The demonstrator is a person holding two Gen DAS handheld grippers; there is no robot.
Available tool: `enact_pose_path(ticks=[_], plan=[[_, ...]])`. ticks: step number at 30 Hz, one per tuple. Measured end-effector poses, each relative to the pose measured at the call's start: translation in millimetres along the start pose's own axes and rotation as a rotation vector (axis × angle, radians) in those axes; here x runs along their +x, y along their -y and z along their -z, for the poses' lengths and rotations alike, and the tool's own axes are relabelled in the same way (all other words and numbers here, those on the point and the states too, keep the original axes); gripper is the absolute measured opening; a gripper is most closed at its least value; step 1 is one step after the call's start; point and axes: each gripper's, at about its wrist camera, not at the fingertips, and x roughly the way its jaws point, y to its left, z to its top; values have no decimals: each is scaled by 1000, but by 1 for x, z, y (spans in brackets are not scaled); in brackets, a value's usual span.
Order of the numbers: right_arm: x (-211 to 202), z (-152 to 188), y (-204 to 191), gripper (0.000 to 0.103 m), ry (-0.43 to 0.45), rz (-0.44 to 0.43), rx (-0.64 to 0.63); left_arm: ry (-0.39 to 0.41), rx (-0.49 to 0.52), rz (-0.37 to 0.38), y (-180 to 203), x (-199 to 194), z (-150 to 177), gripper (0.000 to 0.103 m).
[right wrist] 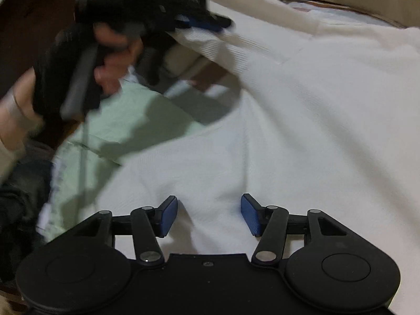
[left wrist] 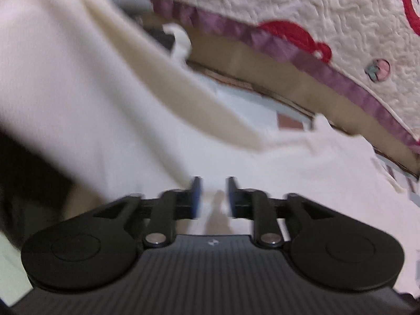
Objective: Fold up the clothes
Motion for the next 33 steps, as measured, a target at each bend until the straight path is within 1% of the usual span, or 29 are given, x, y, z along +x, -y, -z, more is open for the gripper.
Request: enact_pose_path(ticks=[1, 2, 5, 6, 7, 9, 11, 13, 14, 15, 17, 19, 20, 22, 24, 25, 26, 27, 28, 31, 33], plan=[[0, -2, 3, 60, 2, -47, 44, -18, -7, -14, -1, 7, 8, 39], [1, -5, 6, 60, -3, -81, 80, -32, -13, -34, -2, 11, 15, 39], [-15, -12, 13, 59, -20, -142, 75, -47, -39, -52, -8, 20, 26, 41], [-25, -15, 17, 58, -10, -143, 61, -46, -48, -54, -10, 21, 27, 41], [-38, -21, 22, 59, 17, -119, 39, -44, -55, -56, -11, 21, 26, 41], [-63, -36, 35, 59, 82, -47, 0, -33, -58, -70, -13, 22, 22, 41], [-82, -62, 53, 59, 144, 60, -41, -8, -54, -84, -13, 20, 20, 41], [-93, -90, 68, 59, 197, 210, -141, 20, -45, -85, -10, 17, 20, 41], [-93, -104, 74, 58, 203, 288, -212, 26, -38, -81, -9, 16, 21, 41], [-90, -117, 79, 57, 193, 357, -285, 29, -30, -75, -7, 16, 23, 41], [-77, -138, 89, 48, 152, 458, -412, 34, -11, -61, -5, 15, 25, 41], [-60, -154, 99, 48, 101, 521, -521, 40, 16, -43, -3, 14, 29, 41], [-50, -160, 104, 48, 74, 541, -573, 50, 32, -48, -2, 14, 30, 42], [-24, -167, 114, 46, 21, 598, -646, 78, 56, -81, 1, 20, 29, 42], [0, -173, 124, 47, -23, 655, -692, 79, 36, -67, -1, 23, 27, 42], [7, -176, 128, 49, -31, 677, -693, 77, 35, -60, -1, 23, 27, 42], [15, -178, 133, 55, -39, 699, -694, 75, 34, -53, -2, 23, 27, 43], [19, -181, 138, 57, -39, 703, -675, 73, 38, -48, -4, 22, 28, 43], [18, -185, 143, 57, -28, 685, -637, 71, 47, -45, -6, 21, 30, 43], [8, -195, 162, 57, 28, 600, -495, 69, 67, -25, -13, 15, 36, 43], [3, -200, 174, 57, 38, 543, -429, 73, 78, -9, -16, 15, 37, 43]])
